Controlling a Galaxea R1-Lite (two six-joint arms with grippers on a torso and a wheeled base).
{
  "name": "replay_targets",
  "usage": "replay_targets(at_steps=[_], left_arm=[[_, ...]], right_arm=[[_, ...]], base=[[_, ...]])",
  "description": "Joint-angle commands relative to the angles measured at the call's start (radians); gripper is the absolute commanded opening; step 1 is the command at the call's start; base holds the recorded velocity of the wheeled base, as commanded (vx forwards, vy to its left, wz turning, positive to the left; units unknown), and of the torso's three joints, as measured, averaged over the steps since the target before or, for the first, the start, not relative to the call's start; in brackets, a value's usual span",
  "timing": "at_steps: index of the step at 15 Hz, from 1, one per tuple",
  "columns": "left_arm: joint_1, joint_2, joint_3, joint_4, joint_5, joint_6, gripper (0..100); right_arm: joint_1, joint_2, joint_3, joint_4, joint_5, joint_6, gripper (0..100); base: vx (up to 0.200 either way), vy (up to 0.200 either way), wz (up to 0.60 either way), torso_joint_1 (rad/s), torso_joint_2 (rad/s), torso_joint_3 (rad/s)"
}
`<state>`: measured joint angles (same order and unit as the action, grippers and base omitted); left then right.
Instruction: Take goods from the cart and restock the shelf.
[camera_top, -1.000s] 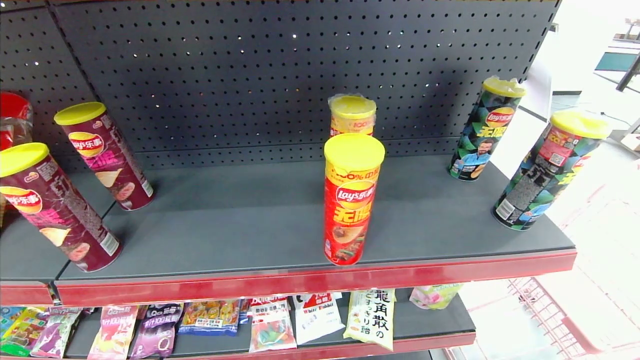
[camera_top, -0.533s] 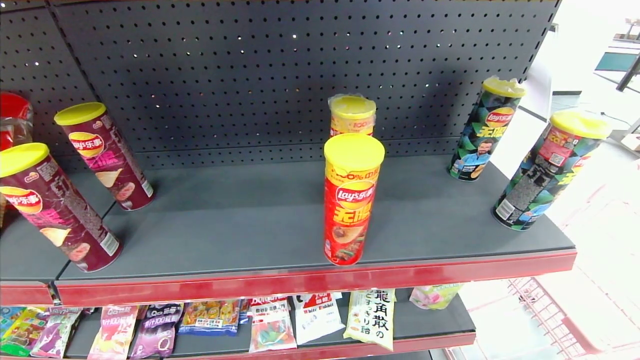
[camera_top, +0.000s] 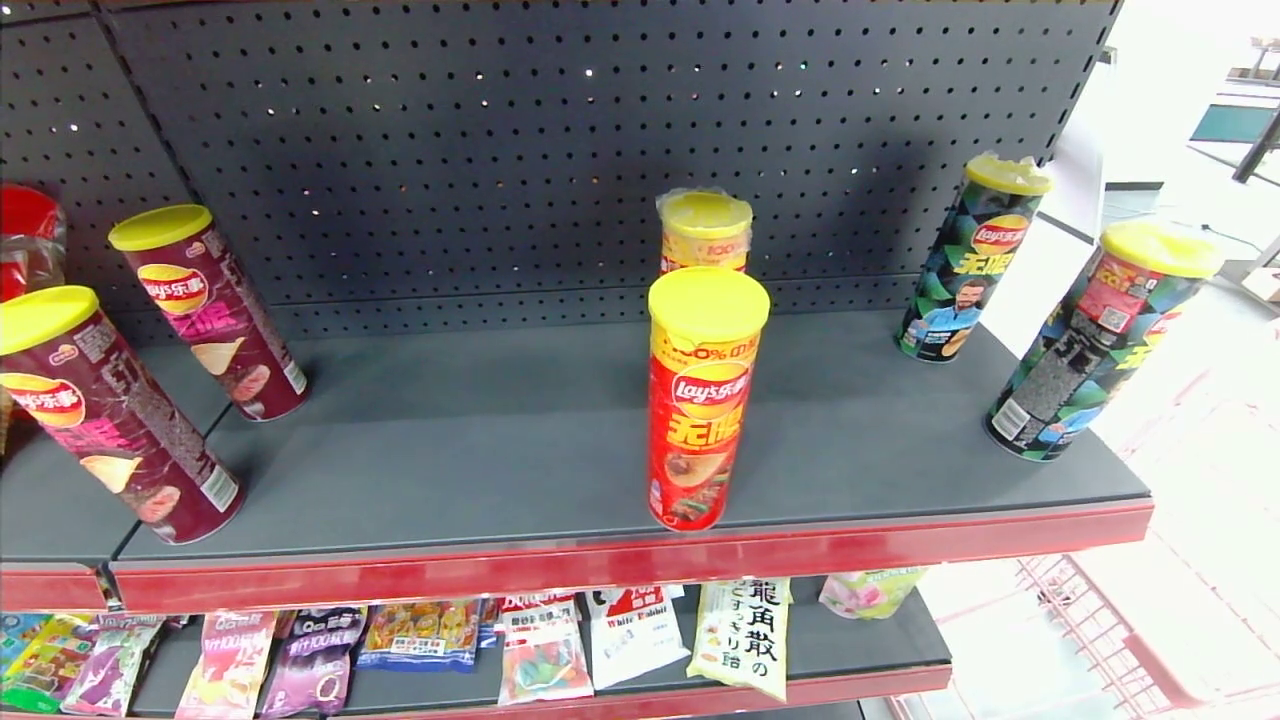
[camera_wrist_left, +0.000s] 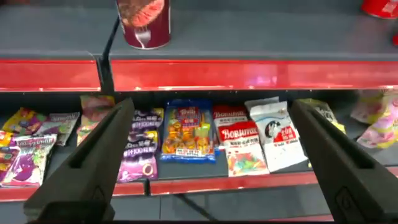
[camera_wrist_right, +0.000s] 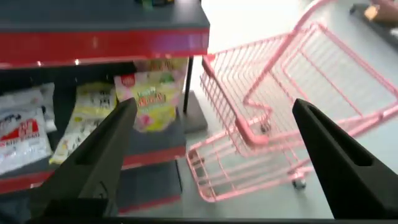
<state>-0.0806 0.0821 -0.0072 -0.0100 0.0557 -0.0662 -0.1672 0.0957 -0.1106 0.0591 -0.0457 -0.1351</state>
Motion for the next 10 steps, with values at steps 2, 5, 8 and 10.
replay_targets(at_steps=[2, 5, 8, 10], left_arm=[[0.039, 0.007, 0.007, 0.002, 0.006, 0.022, 100], [0.128, -0.005, 0.007, 0.002, 0.004, 0.022, 100], [0.127, -0.012, 0.007, 0.001, 0.003, 0.011, 100], [0.116, -0.021, 0.007, 0.002, -0.007, 0.008, 100]], right_arm=[[0.002, 0.002, 0.106, -0.113, 0.178, -0.006, 100], [0.009, 0.004, 0.094, -0.074, 0.205, 0.003, 100], [0.008, 0.002, 0.098, -0.082, 0.145, 0.048, 100], [0.008, 0.002, 0.111, -0.067, 0.037, 0.109, 100]], base=[[0.000, 0.000, 0.00, 0.000, 0.00, 0.000], [0.000, 0.000, 0.00, 0.000, 0.00, 0.000], [0.000, 0.000, 0.00, 0.000, 0.00, 0.000], [0.000, 0.000, 0.00, 0.000, 0.00, 0.000]])
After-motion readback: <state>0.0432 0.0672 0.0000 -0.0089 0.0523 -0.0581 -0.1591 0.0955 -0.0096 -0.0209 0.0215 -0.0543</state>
